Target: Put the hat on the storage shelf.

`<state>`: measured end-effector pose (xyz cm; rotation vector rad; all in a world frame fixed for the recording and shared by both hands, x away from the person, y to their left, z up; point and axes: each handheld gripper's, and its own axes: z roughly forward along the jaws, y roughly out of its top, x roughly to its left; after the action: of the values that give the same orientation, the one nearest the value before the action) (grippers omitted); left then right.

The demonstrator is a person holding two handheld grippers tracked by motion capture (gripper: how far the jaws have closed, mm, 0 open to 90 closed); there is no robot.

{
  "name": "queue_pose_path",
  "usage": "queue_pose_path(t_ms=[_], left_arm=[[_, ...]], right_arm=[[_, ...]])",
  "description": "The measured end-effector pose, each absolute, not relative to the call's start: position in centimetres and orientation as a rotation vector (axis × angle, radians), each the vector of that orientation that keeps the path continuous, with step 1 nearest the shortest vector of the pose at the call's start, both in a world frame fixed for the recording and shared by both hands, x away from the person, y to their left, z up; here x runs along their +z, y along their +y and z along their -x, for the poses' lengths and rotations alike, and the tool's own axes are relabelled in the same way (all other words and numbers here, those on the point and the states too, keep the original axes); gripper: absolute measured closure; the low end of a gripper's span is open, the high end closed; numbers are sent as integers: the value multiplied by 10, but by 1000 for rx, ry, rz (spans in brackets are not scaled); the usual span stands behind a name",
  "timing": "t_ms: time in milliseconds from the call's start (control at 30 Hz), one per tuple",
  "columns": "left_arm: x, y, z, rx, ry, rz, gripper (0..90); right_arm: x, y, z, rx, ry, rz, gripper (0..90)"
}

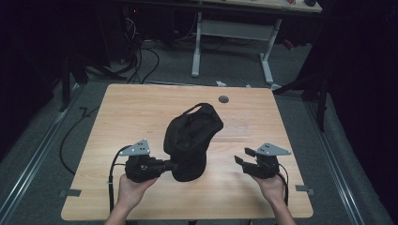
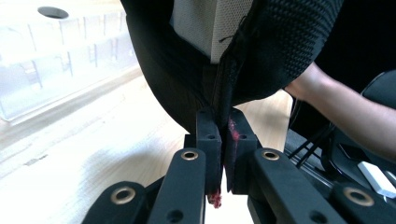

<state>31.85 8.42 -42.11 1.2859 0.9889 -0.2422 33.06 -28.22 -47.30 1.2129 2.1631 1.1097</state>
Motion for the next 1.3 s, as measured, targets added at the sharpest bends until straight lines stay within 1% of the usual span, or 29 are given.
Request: queue_pose_path(t_ms=[67, 100, 167, 433, 933, 1033, 1300], left_arm=[[-420, 86, -319, -233, 989, -1280, 863], [-420, 86, -320, -228, 994, -1272, 863], [-419, 88, -320, -215, 1000, -1268, 863], [-414, 92, -324, -161, 1031, -1238, 863], [-405, 95, -336, -65, 1067, -1210, 863], [-400, 96, -341, -15, 1064, -1194, 863], [-389, 100, -352, 53, 1052, -1185, 863]], right_arm=[[-493, -287, -335, 1011, 2175, -1289, 437], [-493, -287, -335, 1011, 2175, -1289, 437], [-508, -292, -337, 961, 2161, -1349, 436], [-528, -299, -336, 874, 2096, -1447, 424], [-531, -303, -333, 864, 2031, -1471, 396], [-531, -303, -333, 866, 2032, -1470, 395], [-531, -303, -333, 867, 2033, -1470, 393]])
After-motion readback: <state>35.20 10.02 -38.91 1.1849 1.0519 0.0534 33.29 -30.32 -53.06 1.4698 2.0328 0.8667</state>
